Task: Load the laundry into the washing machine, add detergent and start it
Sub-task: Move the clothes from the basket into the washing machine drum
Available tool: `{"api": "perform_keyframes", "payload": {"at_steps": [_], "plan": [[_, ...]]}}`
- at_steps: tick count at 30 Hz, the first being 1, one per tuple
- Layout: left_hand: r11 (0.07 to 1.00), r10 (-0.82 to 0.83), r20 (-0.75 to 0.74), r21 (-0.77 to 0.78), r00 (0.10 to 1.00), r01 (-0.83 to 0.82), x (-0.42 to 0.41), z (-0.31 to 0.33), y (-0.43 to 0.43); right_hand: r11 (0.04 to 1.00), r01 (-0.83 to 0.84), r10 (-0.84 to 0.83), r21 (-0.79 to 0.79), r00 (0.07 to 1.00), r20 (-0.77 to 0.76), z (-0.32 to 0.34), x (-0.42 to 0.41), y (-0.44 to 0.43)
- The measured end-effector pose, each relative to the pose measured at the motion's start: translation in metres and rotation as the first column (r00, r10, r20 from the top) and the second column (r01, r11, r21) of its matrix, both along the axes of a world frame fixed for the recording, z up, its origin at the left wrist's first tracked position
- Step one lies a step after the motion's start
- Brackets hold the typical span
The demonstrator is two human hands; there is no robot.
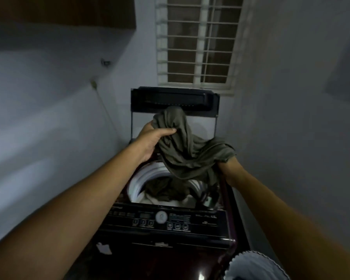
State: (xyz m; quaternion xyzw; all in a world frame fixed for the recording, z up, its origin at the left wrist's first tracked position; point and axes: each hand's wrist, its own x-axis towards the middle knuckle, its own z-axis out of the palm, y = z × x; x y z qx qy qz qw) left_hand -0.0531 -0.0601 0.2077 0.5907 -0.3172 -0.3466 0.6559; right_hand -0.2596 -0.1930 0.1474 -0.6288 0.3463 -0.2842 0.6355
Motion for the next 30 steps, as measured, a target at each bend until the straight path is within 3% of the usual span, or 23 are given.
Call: {"api": "perform_keyframes", "payload": {"at_steps": [7,12,16,20,22,24,27,29,30], "plan": [[0.95,-0.021,0.081,0.313,0.996,-0.005,0.1,-0.088,0.001,0.973,0.213,-0.205,0.086,0.974,-0.095,-0.036,0.083,-0.013],[0.841,-0.225,0.093,0.521,0.97,0.145,0.147,-0.157,-0.012,0.928,0.271,-0.217,0.256,0.951,-0.222,-0.078,0.114,-0.017],[0.69,-0.439,0.098,0.674,0.893,0.266,0.162,-0.202,-0.023,0.91,0.318,-0.212,0.266,0.908,-0.36,-0.116,0.114,-0.017],[0.63,-0.578,0.349,0.765,0.738,0.132,0.17,-0.239,-0.037,0.92,0.323,-0.194,0.225,0.869,-0.454,-0.14,0.117,-0.015],[0.611,-0.612,0.332,0.774,0.717,0.163,0.166,-0.258,-0.046,0.971,0.22,-0.139,0.089,0.831,-0.539,-0.162,0.123,-0.02],[0.584,-0.674,0.333,0.787,0.66,0.2,0.161,-0.28,-0.056,0.998,-0.029,-0.019,-0.063,0.759,-0.65,-0.183,0.135,-0.02],[0.437,-0.781,0.214,0.858,0.587,0.269,0.152,-0.312,-0.062,0.923,-0.371,0.211,-0.104,0.712,-0.67,-0.209,0.16,-0.013],[0.276,-0.879,0.109,0.911,0.465,0.307,0.144,-0.328,-0.058,0.847,-0.528,0.299,-0.058,0.564,-0.769,-0.23,0.176,-0.011],[0.194,-0.919,0.068,0.936,0.388,0.295,0.139,-0.334,-0.055,0.812,-0.583,0.338,0.031,0.426,-0.839,-0.239,0.181,-0.01]]}}
